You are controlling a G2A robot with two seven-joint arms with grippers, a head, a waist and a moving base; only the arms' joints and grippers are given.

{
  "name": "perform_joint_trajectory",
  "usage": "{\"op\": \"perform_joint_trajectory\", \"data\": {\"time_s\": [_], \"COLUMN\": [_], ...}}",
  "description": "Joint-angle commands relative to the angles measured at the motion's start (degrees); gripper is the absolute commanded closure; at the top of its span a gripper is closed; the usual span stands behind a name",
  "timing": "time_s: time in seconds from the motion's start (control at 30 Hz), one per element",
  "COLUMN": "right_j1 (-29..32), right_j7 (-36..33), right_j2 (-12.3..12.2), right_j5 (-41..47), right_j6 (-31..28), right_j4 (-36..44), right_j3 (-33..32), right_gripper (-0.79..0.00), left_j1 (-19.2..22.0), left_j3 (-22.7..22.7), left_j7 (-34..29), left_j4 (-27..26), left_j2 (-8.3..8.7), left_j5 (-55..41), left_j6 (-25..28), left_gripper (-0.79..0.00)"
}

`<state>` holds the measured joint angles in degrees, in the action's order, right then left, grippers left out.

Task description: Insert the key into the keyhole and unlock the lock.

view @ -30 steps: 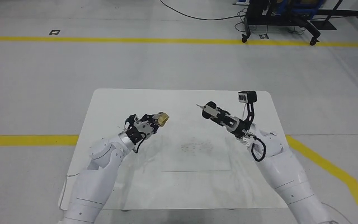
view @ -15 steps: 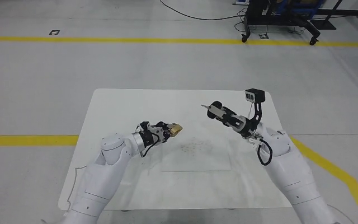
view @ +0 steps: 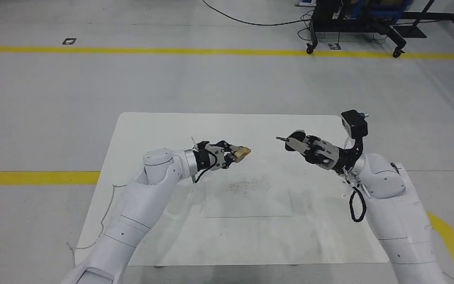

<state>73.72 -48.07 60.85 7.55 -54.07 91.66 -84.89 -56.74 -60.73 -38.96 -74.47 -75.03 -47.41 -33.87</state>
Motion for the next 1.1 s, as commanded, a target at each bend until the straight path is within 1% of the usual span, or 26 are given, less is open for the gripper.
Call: {"op": "perform_joint_trajectory", "data": {"time_s": [0.0,0.07,0.1,0.13,0.2,0.3,0.37,0.43,0.53,0.6,0.7,0.8,0.97,1.07], "right_j1": [0.00,-0.01,-0.11,-0.71,-2.53,-4.62,-5.65,-6.31,-6.52,-6.81,-7.04,-7.14,-8.09,-8.51], "right_j7": [0.00,0.05,-0.26,0.08,1.78,1.80,1.94,1.94,3.31,2.80,3.35,1.60,1.44,2.04], "right_j2": [0.00,0.00,0.02,-0.07,-0.64,-1.14,-1.55,-1.93,-2.15,-2.12,-1.98,-1.89,-1.64,-1.50], "right_j5": [-0.01,-0.89,-2.01,-6.41,-20.44,-34.46,-45.12,-54.11,-65.21,-72.73,-79.85,-86.29,-90.08,-90.41], "right_j6": [0.00,-0.08,-1.09,-2.23,-3.93,-3.93,-3.93,-3.93,-3.93,-2.91,-0.19,1.58,3.67,4.48], "right_j4": [0.00,0.76,2.19,4.95,9.97,16.76,20.54,24.90,27.72,28.85,29.88,30.82,30.77,30.65], "right_j3": [0.00,0.11,0.68,2.43,4.54,7.37,7.81,8.87,10.80,12.33,14.51,17.42,20.50,21.57], "right_gripper": [0.000,0.000,0.000,0.000,0.000,0.000,0.000,0.000,0.000,0.000,0.000,0.000,0.000,0.000], "left_j1": [0.00,-0.69,-0.81,-0.69,0.27,2.39,4.18,5.67,7.92,9.38,10.52,10.99,10.98,10.72], "left_j3": [0.00,0.54,0.48,-0.18,-1.36,-2.25,-1.69,-0.61,1.27,2.70,3.60,4.00,4.52,4.53], "left_j7": [0.00,0.86,0.68,-0.79,-3.57,-7.99,-9.76,-11.07,-13.61,-13.86,-13.79,-11.94,-8.60,-6.79], "left_j4": [0.00,-1.04,-1.32,-1.42,-1.01,0.75,2.34,3.60,5.37,6.05,7.16,8.05,8.07,7.98], "left_j2": [0.00,0.29,0.48,0.89,1.49,2.04,2.22,2.22,1.91,1.70,1.41,1.12,0.76,0.66], "left_j5": [0.00,2.92,3.88,4.58,5.36,4.42,4.80,5.46,4.67,5.30,4.29,2.99,1.32,0.53], "left_j6": [0.01,-0.12,-0.70,-2.34,-4.24,-9.07,-12.24,-13.19,-14.29,-14.42,-14.58,-15.05,-15.19,-14.83], "left_gripper": [0.000,0.000,0.000,0.000,0.000,0.000,0.000,0.000,0.000,0.000,0.000,0.000,0.000,0.000]}}
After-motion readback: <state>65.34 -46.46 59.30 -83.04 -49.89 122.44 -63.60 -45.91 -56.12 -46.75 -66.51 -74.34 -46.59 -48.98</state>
